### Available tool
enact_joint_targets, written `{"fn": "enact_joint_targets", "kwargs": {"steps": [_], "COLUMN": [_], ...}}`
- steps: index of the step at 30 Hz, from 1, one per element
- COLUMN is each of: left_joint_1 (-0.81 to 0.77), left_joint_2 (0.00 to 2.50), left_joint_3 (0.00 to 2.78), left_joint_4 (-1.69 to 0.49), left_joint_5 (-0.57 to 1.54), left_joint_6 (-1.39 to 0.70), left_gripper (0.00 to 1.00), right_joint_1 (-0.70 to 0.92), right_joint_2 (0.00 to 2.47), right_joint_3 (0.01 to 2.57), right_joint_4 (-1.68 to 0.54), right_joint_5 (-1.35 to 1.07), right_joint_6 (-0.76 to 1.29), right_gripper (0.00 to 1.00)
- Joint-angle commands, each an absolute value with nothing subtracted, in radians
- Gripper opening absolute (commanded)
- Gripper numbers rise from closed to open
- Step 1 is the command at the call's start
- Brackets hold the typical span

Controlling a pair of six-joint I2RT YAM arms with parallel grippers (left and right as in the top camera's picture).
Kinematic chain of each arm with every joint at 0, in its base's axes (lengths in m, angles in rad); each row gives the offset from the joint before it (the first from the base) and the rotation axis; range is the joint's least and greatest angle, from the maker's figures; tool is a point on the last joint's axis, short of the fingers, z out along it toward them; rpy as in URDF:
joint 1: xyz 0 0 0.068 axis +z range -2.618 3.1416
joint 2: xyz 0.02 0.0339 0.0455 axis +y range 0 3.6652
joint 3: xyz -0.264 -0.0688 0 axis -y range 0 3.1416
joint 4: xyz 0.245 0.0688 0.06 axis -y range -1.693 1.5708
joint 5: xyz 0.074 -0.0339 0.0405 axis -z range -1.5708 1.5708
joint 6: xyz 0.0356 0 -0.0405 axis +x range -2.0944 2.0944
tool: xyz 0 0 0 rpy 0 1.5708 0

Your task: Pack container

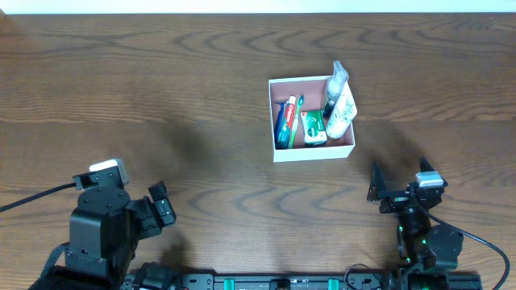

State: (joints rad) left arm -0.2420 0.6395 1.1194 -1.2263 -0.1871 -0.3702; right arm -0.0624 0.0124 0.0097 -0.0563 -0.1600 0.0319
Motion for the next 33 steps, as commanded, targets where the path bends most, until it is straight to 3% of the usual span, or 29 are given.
{"fn": "enact_joint_targets", "kwargs": {"steps": [1, 29, 33], "left_joint_1": [-0.236, -0.223, -0.189], "left_joint_2": [0.640, 0.636, 0.602], "left_joint_3": [1.120, 1.116, 1.059], "left_joint_4": [-1.227, -1.226, -1.108], "left_joint_5": [-0.195, -0.177, -0.060], "left_joint_6": [-0.379, -0.378, -0.218], "left_gripper": [0.98, 0.98, 0.98], "right_joint_1": [-0.051, -0.051, -0.051], "right_joint_2": [0.005, 0.005, 0.005], "right_joint_3": [0.006, 0.006, 0.006], "right_joint_4": [-0.060, -0.060, -0.060], "right_joint_5": [-0.149, -0.149, -0.149], "right_joint_6": [0.014, 0.014, 0.014], "right_gripper": [0.99, 0.99, 0.99]}}
